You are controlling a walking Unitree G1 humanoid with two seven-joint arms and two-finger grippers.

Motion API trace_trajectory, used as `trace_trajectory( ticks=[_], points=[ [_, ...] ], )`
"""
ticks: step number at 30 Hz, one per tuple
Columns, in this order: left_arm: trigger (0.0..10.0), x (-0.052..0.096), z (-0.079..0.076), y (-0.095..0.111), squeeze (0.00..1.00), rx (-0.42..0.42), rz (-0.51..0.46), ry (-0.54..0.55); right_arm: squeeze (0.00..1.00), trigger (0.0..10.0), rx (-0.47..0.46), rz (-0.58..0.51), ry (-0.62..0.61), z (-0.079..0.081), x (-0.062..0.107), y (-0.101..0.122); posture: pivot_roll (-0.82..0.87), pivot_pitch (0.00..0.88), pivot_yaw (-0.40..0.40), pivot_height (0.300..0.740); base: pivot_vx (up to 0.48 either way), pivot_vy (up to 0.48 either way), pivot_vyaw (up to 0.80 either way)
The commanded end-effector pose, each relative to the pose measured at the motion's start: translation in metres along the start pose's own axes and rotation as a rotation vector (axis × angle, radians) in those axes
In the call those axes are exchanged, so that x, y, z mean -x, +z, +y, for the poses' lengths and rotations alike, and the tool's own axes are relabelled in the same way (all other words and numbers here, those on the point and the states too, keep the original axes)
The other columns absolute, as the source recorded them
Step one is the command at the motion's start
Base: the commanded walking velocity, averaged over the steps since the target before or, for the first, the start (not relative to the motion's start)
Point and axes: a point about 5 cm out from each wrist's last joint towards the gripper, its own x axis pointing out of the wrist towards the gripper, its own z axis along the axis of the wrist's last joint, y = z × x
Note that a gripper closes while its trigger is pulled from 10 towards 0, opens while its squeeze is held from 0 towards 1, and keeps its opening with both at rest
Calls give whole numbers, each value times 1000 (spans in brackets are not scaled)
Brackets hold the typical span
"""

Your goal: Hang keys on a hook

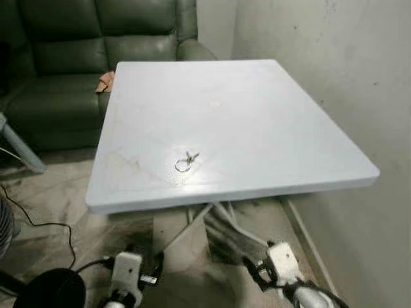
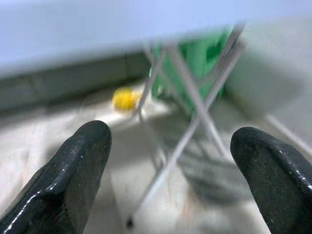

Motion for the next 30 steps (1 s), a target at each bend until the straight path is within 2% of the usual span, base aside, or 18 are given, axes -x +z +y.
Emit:
trace_trajectory(
  ticks=[1, 9, 16, 21, 30],
  points=[
    [10000, 0, 4, 7, 0, -13, -41, -11, 0, 10000, -1, -45, -38, -7, -4, 9, -57, 0, -18, 740, 0, 0, 0],
    [10000, -13, 13, 36, 0, -19, -170, 25, 0, 10000, -47, -214, -90, -19, -24, 49, -50, 0, -19, 740, 0, 0, 0],
    [10000, -13, 14, 38, 0, -18, -177, 28, 0, 10000, -49, -223, -90, -19, -24, 51, -50, 0, -19, 740, 0, 0, 0],
    [10000, -15, 13, 62, 0, -20, -278, 44, 0, 10000, -85, -336, -123, -32, -30, 78, -45, 0, -23, 740, 0, 0, 0],
    [10000, -13, 21, 81, 0, 32, -331, 106, 0, 10000, -120, -379, -133, -33, -29, 89, -44, 0, -24, 740, 0, 0, 0]
  ],
)
